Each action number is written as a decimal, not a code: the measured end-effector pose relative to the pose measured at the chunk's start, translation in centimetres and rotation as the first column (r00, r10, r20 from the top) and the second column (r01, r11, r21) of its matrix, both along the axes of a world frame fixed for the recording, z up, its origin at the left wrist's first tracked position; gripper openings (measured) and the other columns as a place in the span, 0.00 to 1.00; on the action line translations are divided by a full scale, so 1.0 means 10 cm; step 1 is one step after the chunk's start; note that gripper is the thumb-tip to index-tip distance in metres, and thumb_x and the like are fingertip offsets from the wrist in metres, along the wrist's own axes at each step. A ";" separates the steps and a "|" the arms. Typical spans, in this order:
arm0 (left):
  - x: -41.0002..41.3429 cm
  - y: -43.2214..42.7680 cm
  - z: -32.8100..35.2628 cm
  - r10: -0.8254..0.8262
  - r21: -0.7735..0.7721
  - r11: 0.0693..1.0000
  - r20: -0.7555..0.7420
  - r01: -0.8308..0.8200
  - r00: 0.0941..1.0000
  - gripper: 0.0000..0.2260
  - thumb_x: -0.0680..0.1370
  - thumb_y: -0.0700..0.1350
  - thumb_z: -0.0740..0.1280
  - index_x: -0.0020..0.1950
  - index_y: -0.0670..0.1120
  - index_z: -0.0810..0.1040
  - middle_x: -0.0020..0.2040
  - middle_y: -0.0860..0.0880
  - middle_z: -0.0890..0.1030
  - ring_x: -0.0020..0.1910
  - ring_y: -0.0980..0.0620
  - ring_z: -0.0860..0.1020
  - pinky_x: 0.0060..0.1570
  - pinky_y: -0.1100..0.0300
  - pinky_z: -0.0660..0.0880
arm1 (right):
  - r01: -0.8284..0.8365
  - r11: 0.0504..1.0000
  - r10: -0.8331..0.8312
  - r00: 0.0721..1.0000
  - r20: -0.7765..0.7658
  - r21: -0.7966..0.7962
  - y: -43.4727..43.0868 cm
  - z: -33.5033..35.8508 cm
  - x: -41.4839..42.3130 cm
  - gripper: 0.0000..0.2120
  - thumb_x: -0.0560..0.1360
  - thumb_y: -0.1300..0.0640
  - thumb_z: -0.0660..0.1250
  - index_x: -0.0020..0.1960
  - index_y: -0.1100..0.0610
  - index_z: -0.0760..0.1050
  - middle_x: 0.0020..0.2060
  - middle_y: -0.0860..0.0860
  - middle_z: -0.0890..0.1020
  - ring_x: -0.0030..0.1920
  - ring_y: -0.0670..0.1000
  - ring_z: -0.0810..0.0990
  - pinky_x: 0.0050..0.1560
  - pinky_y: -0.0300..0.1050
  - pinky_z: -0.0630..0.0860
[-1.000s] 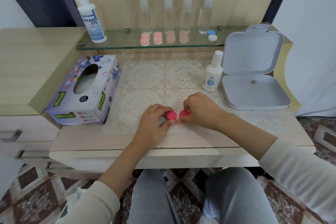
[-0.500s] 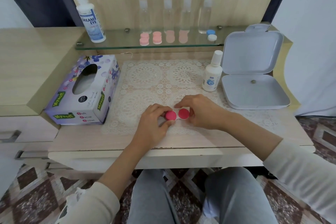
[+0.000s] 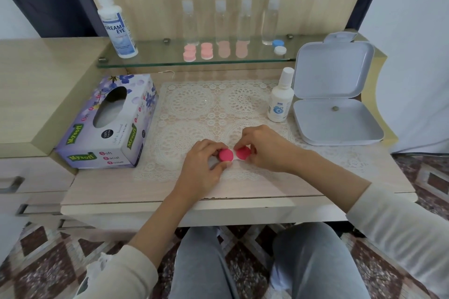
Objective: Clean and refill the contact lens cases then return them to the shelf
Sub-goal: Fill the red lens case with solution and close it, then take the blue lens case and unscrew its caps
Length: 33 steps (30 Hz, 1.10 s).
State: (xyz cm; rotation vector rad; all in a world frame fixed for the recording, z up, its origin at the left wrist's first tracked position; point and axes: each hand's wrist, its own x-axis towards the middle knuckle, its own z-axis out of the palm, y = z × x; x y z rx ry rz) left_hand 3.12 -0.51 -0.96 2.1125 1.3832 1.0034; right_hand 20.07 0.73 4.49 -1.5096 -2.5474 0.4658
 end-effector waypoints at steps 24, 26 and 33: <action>-0.04 0.08 0.10 -0.044 -0.105 0.994 0.005 0.044 0.999 0.14 0.72 0.45 0.70 0.56 0.44 0.79 0.46 0.52 0.76 0.43 0.61 0.73 0.47 0.76 0.67 | 0.002 0.999 -0.005 0.997 -0.080 -0.036 -0.06 0.09 0.05 0.09 0.70 0.60 0.69 0.49 0.58 0.81 0.36 0.47 0.74 0.33 0.39 0.69 0.34 0.28 0.65; -0.06 0.13 0.15 -0.033 -0.091 0.995 -0.013 0.032 0.999 0.14 0.74 0.46 0.69 0.57 0.43 0.79 0.48 0.49 0.76 0.42 0.58 0.73 0.48 0.72 0.69 | 0.036 0.999 -0.040 0.995 -0.097 -0.041 -0.03 0.17 0.07 0.09 0.69 0.60 0.70 0.48 0.59 0.81 0.36 0.48 0.76 0.33 0.41 0.70 0.34 0.29 0.67; -0.13 0.50 0.18 0.065 0.006 0.998 -0.261 -0.066 0.963 0.18 0.77 0.48 0.63 0.66 0.46 0.71 0.67 0.47 0.70 0.66 0.48 0.64 0.61 0.68 0.54 | 0.153 0.988 -0.156 0.946 -0.283 -0.035 0.26 0.77 0.16 0.05 0.69 0.63 0.72 0.44 0.61 0.81 0.30 0.48 0.81 0.26 0.40 0.78 0.31 0.27 0.71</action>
